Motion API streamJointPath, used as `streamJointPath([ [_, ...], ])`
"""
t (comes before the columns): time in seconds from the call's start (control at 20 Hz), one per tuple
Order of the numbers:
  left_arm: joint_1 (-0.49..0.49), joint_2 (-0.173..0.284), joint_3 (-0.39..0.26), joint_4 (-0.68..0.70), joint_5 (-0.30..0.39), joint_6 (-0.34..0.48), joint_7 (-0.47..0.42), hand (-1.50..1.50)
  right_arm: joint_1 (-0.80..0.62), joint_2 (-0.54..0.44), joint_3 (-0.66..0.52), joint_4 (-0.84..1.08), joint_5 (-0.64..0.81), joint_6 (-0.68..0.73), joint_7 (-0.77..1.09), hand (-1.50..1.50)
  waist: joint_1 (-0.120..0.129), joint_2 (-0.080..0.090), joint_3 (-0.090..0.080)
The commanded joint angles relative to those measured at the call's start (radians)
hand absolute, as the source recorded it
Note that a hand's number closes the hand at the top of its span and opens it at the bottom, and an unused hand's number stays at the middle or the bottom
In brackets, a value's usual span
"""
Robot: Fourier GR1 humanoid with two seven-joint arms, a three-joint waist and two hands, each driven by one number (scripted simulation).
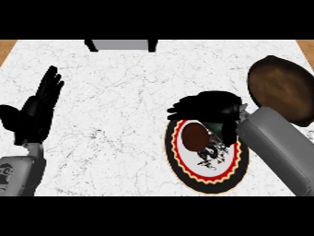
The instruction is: Pick the cupcake from the plate and place it in the pan
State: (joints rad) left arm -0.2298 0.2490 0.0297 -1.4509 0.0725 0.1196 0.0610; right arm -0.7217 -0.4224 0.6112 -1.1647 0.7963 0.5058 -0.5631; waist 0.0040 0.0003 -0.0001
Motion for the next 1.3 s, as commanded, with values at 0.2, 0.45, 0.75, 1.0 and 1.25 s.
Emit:
streamJointPath([
  [0.2, -0.037, -0.036, 0.012, 0.045, -0.03, 0.006, -0.008, 0.0, 0.029, 0.093, -0.034, 0.04, 0.141, 0.017, -0.003, -1.5, -0.002, 0.0, 0.0],
  [0.45, 0.009, -0.043, 0.005, -0.019, -0.058, 0.013, -0.002, 0.0, 0.002, 0.12, -0.046, 0.112, 0.208, 0.016, -0.052, -1.5, 0.003, 0.0, 0.0],
  [0.75, -0.013, -0.036, 0.037, -0.024, -0.039, -0.007, 0.031, 0.0, 0.076, 0.106, -0.032, 0.124, 0.308, -0.042, -0.09, -1.5, -0.002, 0.0, 0.0],
  [1.0, 0.044, -0.077, -0.002, -0.025, -0.068, -0.008, -0.014, 0.0, 0.154, 0.15, -0.002, 0.099, 0.366, -0.053, -0.047, -1.5, -0.006, -0.002, 0.0],
  [1.25, -0.007, -0.05, 0.033, -0.046, -0.031, -0.033, 0.071, 0.0, 0.042, 0.228, 0.014, 0.204, 0.389, -0.065, -0.165, 1.5, 0.006, 0.0, 0.0],
])
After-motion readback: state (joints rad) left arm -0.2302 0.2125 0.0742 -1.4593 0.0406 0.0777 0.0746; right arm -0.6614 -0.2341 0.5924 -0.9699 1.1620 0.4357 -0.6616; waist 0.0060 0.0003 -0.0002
